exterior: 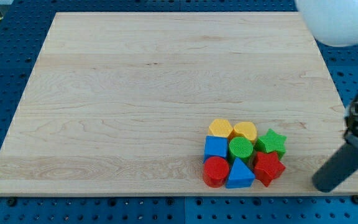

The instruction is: Drag the green circle to the top left of the board

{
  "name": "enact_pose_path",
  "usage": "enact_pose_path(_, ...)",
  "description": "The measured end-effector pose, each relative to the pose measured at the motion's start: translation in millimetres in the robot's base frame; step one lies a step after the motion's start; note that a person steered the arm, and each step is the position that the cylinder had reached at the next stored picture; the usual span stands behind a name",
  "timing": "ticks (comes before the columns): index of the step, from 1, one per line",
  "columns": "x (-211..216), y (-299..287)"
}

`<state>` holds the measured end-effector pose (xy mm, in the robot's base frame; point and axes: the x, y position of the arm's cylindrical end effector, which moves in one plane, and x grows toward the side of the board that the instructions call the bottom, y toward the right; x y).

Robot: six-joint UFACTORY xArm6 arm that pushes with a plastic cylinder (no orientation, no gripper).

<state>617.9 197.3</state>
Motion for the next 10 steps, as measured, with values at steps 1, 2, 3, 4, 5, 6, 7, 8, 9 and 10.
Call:
enact_pose_path(1, 0, -25)
enact_pose_path(2, 0, -47)
enact_pose_path(3, -3, -88)
enact_pose_path(4, -35, -108)
enact_pose_path(5, -67, -109)
enact_pose_path(6, -67, -110)
enact_pose_path(7, -87, -135)
enact_pose_path(8, -125, -161)
enact_pose_path(9, -160, -169)
enact_pose_path(10, -167, -141)
